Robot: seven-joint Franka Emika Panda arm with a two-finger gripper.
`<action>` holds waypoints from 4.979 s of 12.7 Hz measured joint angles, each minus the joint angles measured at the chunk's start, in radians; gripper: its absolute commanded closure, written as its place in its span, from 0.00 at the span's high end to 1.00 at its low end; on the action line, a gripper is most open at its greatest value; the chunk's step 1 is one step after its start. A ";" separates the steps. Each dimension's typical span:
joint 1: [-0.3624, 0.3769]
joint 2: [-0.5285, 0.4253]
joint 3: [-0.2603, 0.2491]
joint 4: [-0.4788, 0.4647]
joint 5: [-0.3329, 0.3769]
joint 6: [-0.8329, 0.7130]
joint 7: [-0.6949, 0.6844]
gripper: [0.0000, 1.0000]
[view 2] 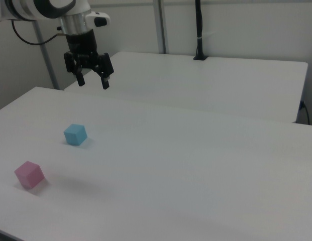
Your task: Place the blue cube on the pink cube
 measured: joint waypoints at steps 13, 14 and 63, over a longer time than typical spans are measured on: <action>-0.004 0.000 -0.005 0.000 0.000 0.000 0.000 1.00; -0.003 0.000 -0.004 0.000 0.000 0.000 0.000 1.00; 0.376 0.494 0.016 -0.063 -0.049 0.591 0.373 0.24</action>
